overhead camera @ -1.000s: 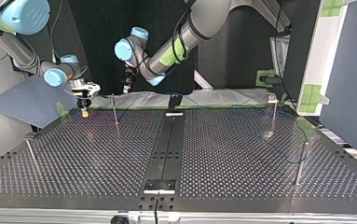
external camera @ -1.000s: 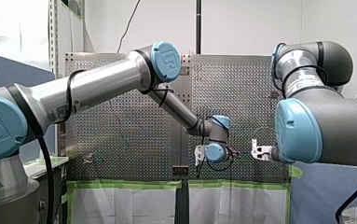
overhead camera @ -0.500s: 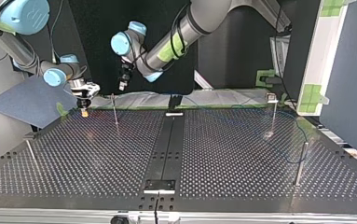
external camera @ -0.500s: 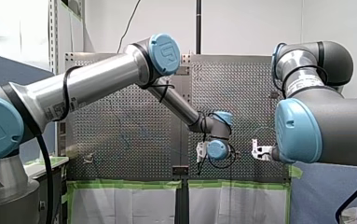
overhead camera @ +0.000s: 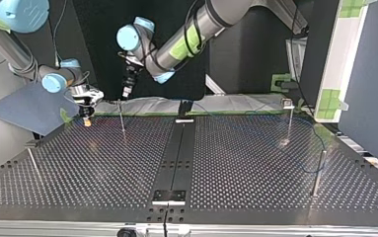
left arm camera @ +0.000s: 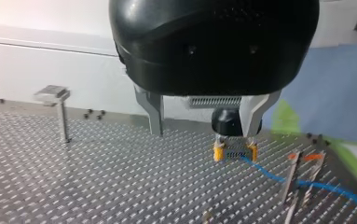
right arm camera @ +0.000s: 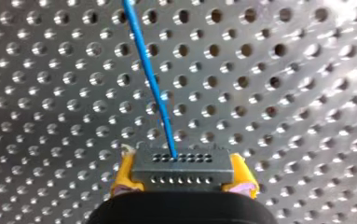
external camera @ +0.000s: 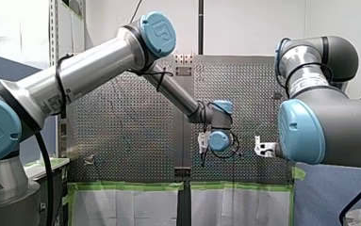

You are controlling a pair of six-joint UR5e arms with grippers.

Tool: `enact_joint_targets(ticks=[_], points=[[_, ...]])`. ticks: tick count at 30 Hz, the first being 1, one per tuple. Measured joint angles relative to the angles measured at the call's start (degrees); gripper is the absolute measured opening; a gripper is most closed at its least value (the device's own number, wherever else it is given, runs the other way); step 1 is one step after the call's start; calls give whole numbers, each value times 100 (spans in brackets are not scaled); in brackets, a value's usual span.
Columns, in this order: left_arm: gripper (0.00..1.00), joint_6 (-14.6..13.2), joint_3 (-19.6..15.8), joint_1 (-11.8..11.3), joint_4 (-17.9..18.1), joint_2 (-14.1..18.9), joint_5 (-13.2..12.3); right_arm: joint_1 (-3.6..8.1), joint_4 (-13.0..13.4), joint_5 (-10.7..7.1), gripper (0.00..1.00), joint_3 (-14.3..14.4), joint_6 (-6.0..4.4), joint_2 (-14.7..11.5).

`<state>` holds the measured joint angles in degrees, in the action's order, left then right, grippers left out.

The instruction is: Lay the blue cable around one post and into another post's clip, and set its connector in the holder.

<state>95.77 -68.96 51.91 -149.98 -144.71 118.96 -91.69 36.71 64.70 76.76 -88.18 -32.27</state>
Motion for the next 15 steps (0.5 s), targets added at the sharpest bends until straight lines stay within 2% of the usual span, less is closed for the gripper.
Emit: enact_joint_targets(ticks=[6, 15], points=[[81, 95, -300, -57, 133, 302, 266, -58, -3, -10, 0, 144, 1, -273], [81, 108, -708, -44, -176, 708, 537, -199, -4, -35, 0, 359, -3, -695]])
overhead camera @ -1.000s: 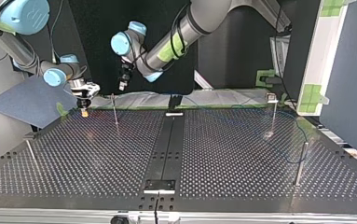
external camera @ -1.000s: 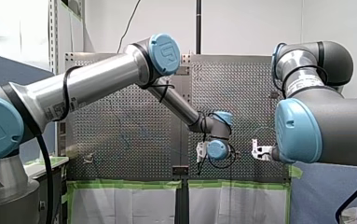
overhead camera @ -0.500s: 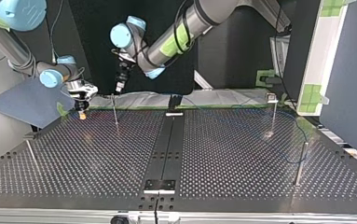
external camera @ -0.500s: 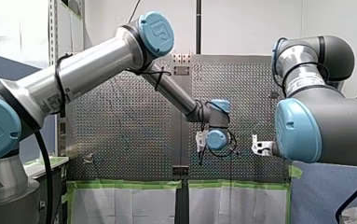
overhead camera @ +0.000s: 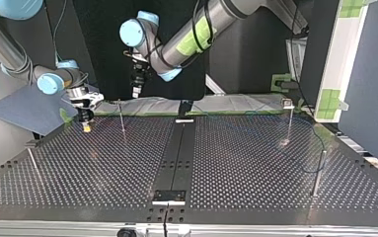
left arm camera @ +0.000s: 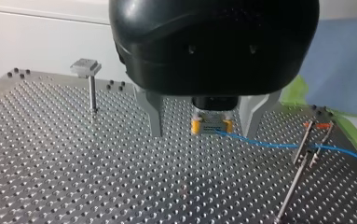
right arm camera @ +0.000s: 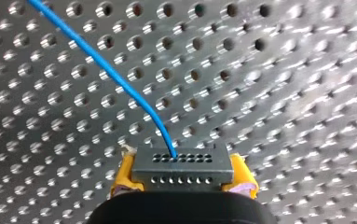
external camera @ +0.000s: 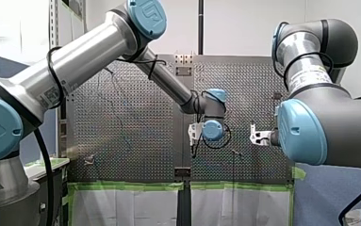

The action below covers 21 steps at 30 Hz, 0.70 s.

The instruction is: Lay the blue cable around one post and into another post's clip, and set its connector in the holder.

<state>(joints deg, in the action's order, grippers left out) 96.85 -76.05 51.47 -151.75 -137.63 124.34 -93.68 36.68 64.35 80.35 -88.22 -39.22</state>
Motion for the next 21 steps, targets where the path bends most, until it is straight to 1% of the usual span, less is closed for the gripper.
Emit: enact_joint_targets(ticks=[5, 11, 15, 18, 21], points=[[81, 27, -249, -28, -50, 251, 206, -50, 2, 8, 0, 148, -4, -245], [81, 220, -567, -153, 183, 568, 261, -101, -19, 30, 0, 280, -4, -504], [81, 319, -740, -291, 318, 741, 219, -147, -14, 56, 0, 345, -4, -715], [81, 379, -870, -416, 421, 871, 121, -177, -21, 69, 0, 359, -4, -872], [81, 411, -996, -540, 512, 998, 2, -200, -22, 80, 0, 362, -4, -959]])
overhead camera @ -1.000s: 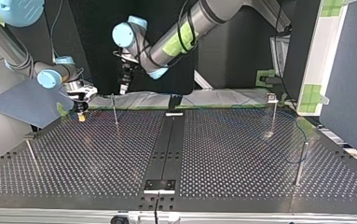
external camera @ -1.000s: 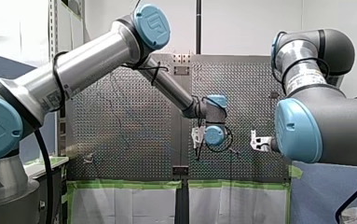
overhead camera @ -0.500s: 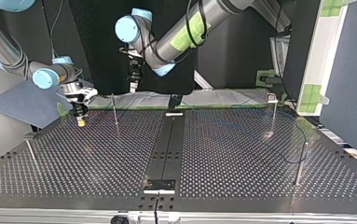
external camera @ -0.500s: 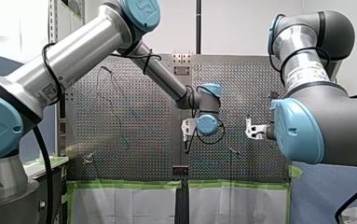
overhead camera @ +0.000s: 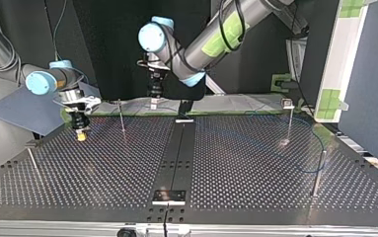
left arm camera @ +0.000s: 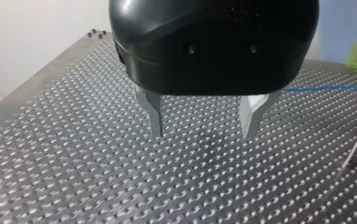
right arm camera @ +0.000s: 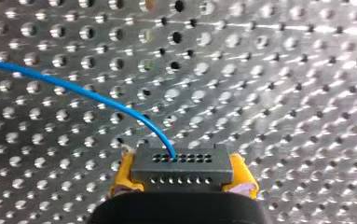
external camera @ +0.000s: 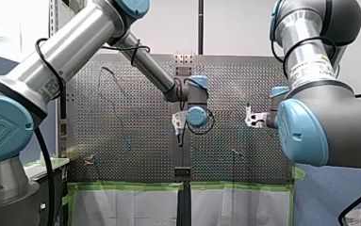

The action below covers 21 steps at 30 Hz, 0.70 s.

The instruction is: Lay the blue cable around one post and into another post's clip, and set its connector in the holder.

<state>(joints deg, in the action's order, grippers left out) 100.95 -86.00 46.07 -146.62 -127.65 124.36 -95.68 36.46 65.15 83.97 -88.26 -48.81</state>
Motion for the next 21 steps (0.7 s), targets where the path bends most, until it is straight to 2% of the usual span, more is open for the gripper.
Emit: enact_joint_targets(ticks=[6, 11, 16, 21], points=[[81, 43, -281, -280, 152, 279, -275, -16, -3, 9, 0, 2, -7, -34], [81, 226, -562, -561, 416, 562, -559, -12, 27, 36, 0, 2, -51, -34], [81, 465, -836, -834, 689, 834, -789, -33, 206, 178, 0, 40, -229, -31], [81, 671, -1072, -1071, 915, 1071, -836, -41, 447, 243, 0, 120, -426, -29]])
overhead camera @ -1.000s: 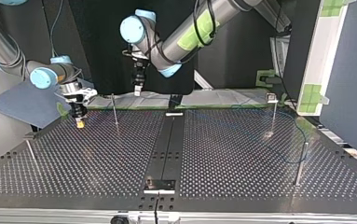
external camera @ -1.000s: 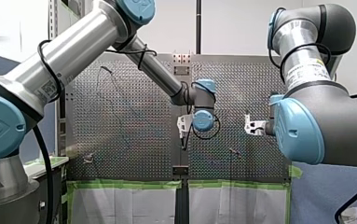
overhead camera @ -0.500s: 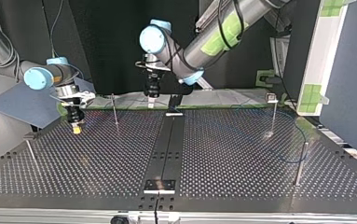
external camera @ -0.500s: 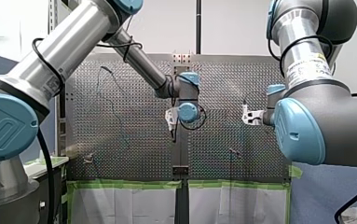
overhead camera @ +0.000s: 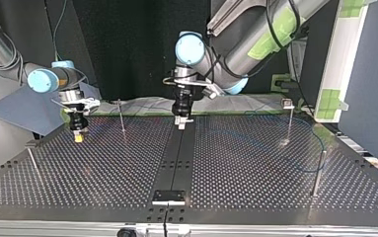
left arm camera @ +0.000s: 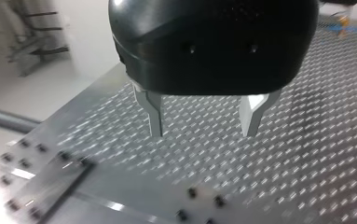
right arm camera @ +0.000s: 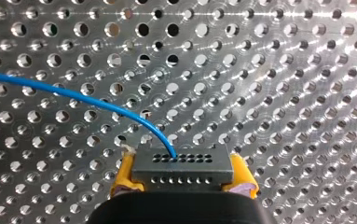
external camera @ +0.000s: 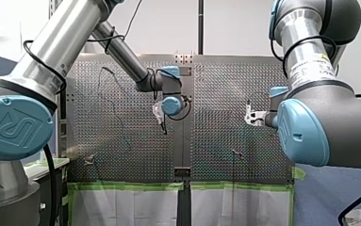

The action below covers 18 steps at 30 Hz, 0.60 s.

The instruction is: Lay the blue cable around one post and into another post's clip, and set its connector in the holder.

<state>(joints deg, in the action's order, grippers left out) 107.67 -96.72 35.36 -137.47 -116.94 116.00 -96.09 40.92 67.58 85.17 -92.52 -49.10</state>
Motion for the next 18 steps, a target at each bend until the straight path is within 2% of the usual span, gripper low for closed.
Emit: enact_joint_targets(ticks=[9, 14, 18], points=[[81, 59, -436, -435, 207, 435, -24, -2, 154, -4, 0, 21, -117, 4], [81, 24, -682, -676, 356, 681, -9, -6, 145, -5, 0, 22, -126, 14], [81, -121, -889, -740, 381, 888, 62, -12, 135, 2, 0, 23, -127, 19]])
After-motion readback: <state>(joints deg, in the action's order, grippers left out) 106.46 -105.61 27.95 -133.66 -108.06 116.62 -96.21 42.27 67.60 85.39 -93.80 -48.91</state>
